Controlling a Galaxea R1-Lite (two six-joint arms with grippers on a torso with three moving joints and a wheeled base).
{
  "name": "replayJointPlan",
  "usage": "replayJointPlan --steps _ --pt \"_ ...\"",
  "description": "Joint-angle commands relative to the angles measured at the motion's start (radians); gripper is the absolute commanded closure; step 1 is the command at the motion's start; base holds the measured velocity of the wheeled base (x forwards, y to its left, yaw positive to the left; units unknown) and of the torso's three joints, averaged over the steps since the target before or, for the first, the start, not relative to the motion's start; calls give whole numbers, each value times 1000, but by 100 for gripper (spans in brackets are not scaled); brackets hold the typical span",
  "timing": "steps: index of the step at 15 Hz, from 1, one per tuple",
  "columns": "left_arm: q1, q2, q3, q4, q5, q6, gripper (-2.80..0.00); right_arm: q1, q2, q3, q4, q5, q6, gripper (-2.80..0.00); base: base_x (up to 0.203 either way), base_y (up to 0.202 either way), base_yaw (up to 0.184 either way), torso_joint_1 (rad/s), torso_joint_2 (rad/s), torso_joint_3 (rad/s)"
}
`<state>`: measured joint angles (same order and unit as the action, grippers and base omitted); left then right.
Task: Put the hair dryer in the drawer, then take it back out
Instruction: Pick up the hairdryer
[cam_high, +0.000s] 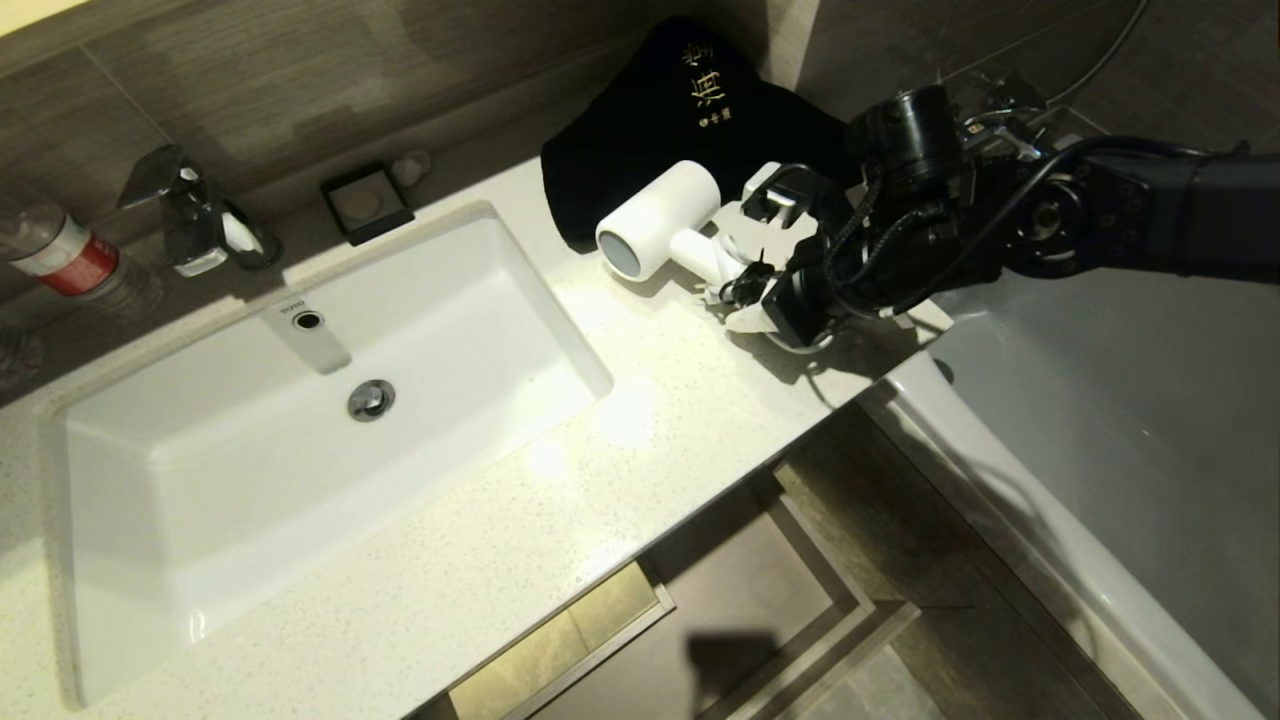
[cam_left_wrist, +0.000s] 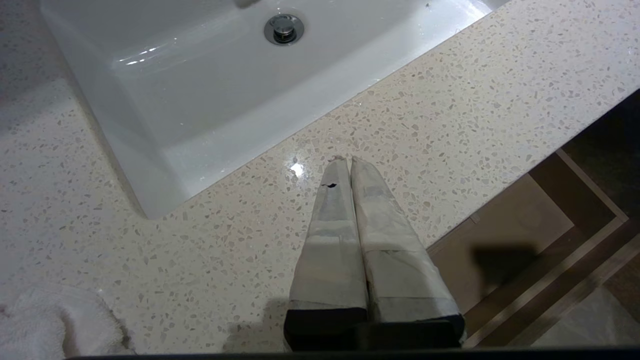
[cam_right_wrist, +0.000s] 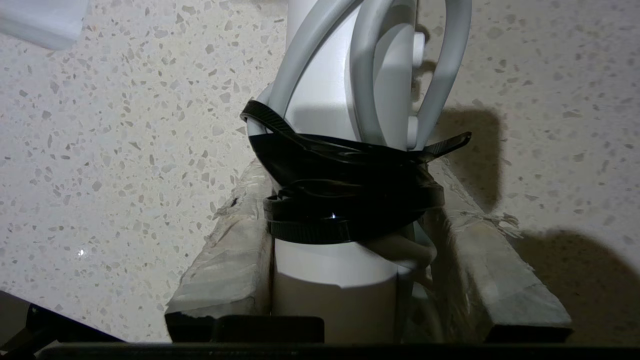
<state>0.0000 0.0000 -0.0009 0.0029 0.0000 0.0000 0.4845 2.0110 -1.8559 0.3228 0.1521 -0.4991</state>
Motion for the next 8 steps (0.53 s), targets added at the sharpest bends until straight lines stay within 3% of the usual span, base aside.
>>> replayJointPlan --steps 1,6,8 --pt "0 0 0 0 0 0 0 2 -93 39 -1 -4 -6 0 0 0 0 0 0 0" --pt "0 0 1 0 0 0 0 3 -267 212 44 -103 -9 0 0 0 0 0 0 0" --pt "0 -2 1 0 0 0 0 3 -319 254 64 -114 -9 0 0 0 0 -149 173 -17"
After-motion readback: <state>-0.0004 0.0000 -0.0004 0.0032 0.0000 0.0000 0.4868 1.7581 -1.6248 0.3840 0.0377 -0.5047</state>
